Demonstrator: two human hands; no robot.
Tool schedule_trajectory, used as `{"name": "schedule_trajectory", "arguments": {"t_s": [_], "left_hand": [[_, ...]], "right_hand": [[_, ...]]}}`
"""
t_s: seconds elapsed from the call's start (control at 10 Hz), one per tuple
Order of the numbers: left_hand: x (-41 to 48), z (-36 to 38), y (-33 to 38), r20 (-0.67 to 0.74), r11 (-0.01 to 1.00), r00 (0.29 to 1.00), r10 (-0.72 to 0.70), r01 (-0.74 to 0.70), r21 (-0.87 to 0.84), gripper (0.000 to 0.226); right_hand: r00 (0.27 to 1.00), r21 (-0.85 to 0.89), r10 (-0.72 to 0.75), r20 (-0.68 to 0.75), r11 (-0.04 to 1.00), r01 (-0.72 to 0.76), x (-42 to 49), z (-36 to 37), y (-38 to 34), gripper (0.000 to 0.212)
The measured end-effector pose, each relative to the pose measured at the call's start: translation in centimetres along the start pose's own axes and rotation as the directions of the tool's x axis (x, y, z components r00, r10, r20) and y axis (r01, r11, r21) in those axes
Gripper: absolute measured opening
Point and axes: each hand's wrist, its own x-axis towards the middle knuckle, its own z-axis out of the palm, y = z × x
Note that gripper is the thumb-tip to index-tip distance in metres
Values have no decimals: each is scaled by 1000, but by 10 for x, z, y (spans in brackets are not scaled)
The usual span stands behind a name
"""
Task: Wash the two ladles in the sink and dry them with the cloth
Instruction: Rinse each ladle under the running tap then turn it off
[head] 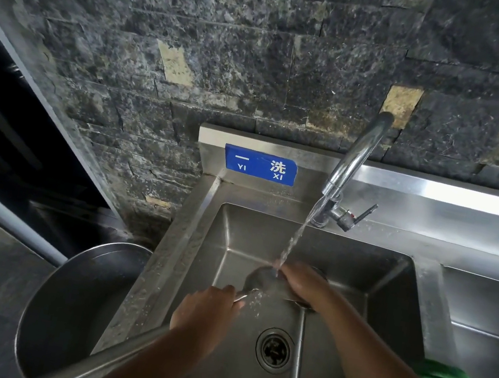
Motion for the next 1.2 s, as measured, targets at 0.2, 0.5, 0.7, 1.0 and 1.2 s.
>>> {"name": "schedule_trajectory", "arguments": {"t_s": [0.2,0.5,0.7,1.0,1.2], "left_hand": [[12,5,9,-2,999,999,35,-35,12,35],[12,4,5,8,992,1000,19,-18,-125,42],[44,12,22,193,838,978,-84,174,-517,53],[64,11,45,511,215,840,-182,541,-813,59],[53,34,23,554,118,815,-172,575,-809,68]], "right_hand": [[974,-513,-204,-102,849,124,-9,20,-39,28],[948,699,51,314,663,-267,0,-36,14,17],[998,952,46,31,-306,-16,22,28,27,48],[998,998,-17,54,13,-54,6,68,-27,57],[984,938,159,77,323,-126,18,94,-21,48]]}}
